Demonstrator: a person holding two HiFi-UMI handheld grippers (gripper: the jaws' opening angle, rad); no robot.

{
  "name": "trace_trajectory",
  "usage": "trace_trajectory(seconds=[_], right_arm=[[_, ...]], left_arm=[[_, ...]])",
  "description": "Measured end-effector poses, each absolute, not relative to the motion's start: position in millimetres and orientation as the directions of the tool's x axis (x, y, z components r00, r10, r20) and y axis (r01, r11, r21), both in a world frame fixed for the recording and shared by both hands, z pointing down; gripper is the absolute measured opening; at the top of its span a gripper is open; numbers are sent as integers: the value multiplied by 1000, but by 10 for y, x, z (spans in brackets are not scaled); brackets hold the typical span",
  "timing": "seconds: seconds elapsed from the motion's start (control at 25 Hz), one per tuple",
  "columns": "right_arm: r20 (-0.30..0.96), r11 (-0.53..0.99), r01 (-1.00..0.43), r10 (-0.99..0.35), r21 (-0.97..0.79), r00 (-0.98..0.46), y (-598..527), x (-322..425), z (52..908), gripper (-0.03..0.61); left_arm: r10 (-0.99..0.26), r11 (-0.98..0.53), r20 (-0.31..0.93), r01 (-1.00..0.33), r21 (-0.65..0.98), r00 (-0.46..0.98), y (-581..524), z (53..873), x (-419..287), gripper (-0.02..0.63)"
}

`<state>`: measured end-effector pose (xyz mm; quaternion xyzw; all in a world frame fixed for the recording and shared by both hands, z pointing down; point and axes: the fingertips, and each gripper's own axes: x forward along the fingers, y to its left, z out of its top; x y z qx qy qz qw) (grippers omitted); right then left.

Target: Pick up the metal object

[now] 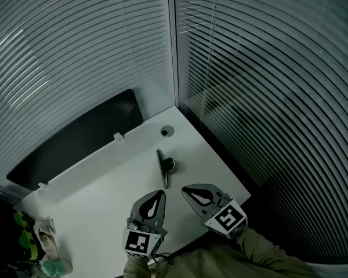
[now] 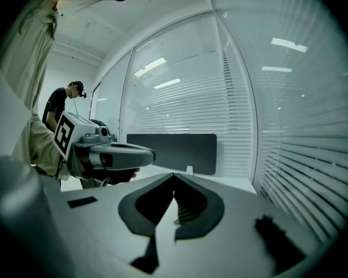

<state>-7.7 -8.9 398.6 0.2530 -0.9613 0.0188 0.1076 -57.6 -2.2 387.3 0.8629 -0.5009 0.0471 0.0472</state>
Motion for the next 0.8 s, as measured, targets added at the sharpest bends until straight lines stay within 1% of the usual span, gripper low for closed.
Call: trace_trajectory(seconds=[0.32, 0.8], right_arm=[[249, 866, -500, -485, 4, -838, -319, -83, 4141, 3], [325, 895, -446, -425, 12, -845, -594, -248, 4519, 3]], left_arm=[[-847, -507, 164, -861, 42, 507, -247, 4067, -591, 6], [-837, -508, 203, -860, 52, 507, -487, 4452, -698, 6]])
